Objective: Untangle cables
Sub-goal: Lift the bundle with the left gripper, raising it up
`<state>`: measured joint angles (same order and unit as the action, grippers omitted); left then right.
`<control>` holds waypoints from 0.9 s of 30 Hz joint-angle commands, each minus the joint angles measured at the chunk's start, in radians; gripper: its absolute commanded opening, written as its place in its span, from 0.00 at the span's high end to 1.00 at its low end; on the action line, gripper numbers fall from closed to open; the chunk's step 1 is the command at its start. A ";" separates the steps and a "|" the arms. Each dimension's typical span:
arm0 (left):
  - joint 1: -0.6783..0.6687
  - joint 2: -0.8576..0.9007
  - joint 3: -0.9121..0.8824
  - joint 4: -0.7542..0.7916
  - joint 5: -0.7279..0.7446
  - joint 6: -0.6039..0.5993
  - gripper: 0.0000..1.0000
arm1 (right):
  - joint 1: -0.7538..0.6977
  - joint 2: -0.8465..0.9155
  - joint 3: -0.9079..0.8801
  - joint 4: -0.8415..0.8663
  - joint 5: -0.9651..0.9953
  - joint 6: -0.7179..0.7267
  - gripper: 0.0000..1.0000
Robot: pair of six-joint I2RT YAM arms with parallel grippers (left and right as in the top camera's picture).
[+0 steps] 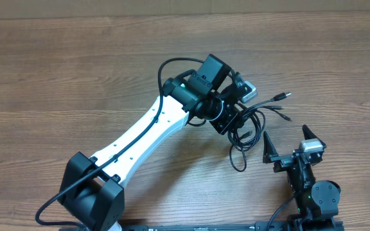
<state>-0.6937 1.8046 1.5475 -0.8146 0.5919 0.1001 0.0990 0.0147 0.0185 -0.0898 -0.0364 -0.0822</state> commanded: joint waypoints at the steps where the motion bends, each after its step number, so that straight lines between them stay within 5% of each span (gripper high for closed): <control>1: 0.000 -0.034 0.038 0.005 0.037 0.150 0.96 | -0.004 -0.012 -0.010 0.006 0.009 0.003 0.00; 10: 0.001 -0.034 0.101 0.031 -0.035 0.267 0.96 | -0.003 -0.012 -0.010 0.021 0.009 0.036 0.00; 17: 0.001 -0.034 0.175 0.026 -0.155 0.233 0.96 | -0.003 -0.012 -0.002 0.104 0.009 0.534 0.00; 21: 0.002 -0.034 0.201 0.013 -0.227 0.197 0.96 | -0.003 -0.012 0.054 0.038 -0.035 0.658 0.00; 27: 0.007 -0.047 0.205 -0.009 -0.259 0.161 0.96 | -0.003 -0.011 0.248 -0.235 -0.051 0.662 0.00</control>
<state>-0.6930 1.8046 1.7161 -0.8234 0.3614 0.2939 0.0986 0.0151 0.1425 -0.2565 -0.0746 0.5259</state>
